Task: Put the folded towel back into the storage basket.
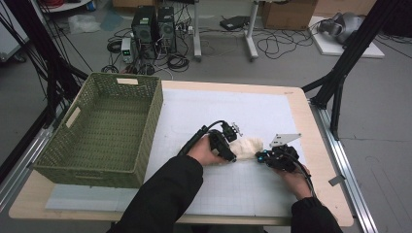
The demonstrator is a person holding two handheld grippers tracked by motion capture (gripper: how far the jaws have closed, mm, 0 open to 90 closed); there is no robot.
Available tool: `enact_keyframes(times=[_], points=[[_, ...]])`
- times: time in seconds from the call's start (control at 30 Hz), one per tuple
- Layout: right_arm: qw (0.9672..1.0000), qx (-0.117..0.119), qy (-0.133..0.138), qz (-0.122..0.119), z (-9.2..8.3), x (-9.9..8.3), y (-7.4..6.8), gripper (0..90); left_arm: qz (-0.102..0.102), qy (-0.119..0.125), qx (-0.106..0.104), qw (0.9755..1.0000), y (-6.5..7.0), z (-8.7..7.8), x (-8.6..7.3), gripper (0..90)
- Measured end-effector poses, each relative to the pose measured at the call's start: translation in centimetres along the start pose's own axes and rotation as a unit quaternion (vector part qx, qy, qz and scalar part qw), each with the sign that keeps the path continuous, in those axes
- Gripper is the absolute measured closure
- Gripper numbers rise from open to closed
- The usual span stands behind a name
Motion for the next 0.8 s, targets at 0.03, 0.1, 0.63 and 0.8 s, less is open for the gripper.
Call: enact_keyframes(times=[0.03,0.1,0.63,0.8], points=[[1.0,0.0,0.0,-0.001,0.0,0.0,0.0,85.9,0.004,-0.001,0.001,1.0,0.0,0.0,0.0,44.2],[1.0,-0.003,0.001,-0.003,0.0,0.1,0.0,85.6,0.003,0.002,0.002,1.0,0.0,0.0,0.0,48.0],[0.9988,-0.016,0.037,0.03,-0.6,0.5,0.6,65.1,-0.004,0.02,-0.006,0.9998,-0.4,0.1,0.2,79.8],[0.9965,-0.028,0.054,0.057,-1.2,0.6,1.1,49.5,-0.028,0.028,-0.008,0.9992,-0.6,0.0,0.1,81.0]])
Point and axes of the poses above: each handheld gripper's, and its own axes: z roughly forward along the jaws, x roughly out of its top, y roughly to its right, the point moved 6 cm from there along z, roughly forward along the jaws, and after that the axes turned 12 degrees about y, right-handed, at the moved point
